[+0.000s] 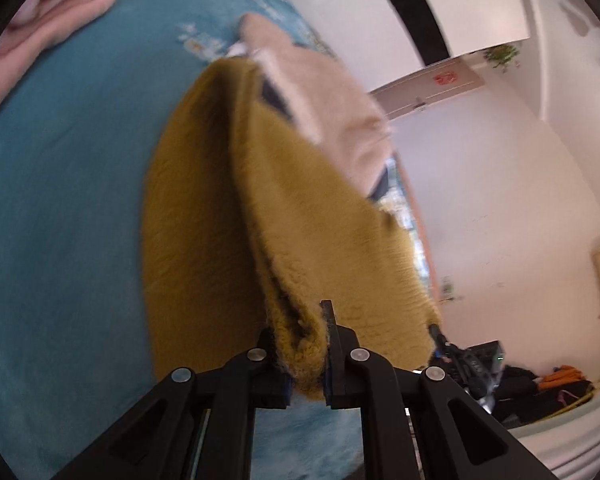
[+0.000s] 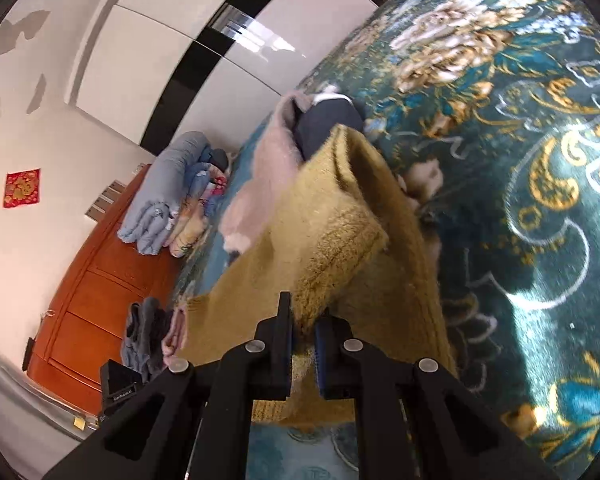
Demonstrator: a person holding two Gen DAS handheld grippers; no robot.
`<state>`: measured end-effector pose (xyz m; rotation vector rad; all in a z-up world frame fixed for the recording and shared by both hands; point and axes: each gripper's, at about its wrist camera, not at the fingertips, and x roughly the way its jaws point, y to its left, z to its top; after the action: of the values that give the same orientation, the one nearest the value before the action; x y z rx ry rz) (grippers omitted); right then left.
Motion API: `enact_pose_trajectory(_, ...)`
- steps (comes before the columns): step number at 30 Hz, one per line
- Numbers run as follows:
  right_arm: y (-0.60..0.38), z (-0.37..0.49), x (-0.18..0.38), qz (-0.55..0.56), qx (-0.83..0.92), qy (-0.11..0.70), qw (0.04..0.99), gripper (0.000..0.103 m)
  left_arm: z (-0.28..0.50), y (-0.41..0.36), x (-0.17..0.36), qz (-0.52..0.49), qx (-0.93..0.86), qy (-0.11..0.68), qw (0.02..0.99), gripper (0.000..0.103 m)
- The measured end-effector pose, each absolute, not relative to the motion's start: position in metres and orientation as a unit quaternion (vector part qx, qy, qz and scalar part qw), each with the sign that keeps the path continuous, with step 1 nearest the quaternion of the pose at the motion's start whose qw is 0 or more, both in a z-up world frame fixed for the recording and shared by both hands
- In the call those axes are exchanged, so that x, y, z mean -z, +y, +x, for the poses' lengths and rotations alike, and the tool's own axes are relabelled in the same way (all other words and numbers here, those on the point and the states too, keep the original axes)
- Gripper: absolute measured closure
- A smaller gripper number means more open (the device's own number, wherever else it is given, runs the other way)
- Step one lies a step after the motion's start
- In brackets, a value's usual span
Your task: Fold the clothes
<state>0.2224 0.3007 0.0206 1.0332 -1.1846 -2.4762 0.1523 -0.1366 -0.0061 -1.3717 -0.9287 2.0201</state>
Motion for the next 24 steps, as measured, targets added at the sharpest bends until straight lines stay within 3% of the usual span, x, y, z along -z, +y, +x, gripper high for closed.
enact_pose_trajectory(7, 0.298, 0.216, 0.011, 0.393, 0.819, -0.408, 0.093, 0.093, 0.152, -0.139, 0.028, -0.518, -0.745, -0.342, 0.242, 0.088)
enact_pose_trajectory(9, 0.300, 0.215, 0.007, 0.393, 0.821, -0.402, 0.101, 0.090, 0.148, -0.144, 0.021, -0.507, -0.754, -0.337, 0.247, 0.079)
enact_pose_trajectory(11, 0.304, 0.216, 0.001, 0.393, 0.827, -0.389, 0.104, 0.086, 0.142, -0.149, 0.013, -0.497, -0.763, -0.331, 0.249, 0.049)
enact_pose_trajectory(12, 0.307, 0.216, -0.002, 0.391, 0.831, -0.382, 0.103, 0.077, 0.134, -0.152, 0.008, -0.492, -0.769, -0.328, 0.245, 0.045)
enact_pose_trajectory(13, 0.310, 0.213, -0.007, 0.388, 0.835, -0.376, 0.100, 0.066, 0.126, -0.156, 0.003, -0.487, -0.775, -0.324, 0.241, 0.044)
enact_pose_trajectory(15, 0.321, 0.201, -0.017, 0.382, 0.842, -0.369, 0.092, 0.060, 0.102, -0.160, -0.005, -0.479, -0.780, -0.325, 0.238, 0.044)
enact_pose_trajectory(24, 0.354, 0.061, -0.032, 0.406, 0.826, -0.382, 0.083, 0.059, -0.012, -0.142, -0.015, -0.509, -0.786, -0.302, 0.177, 0.043)
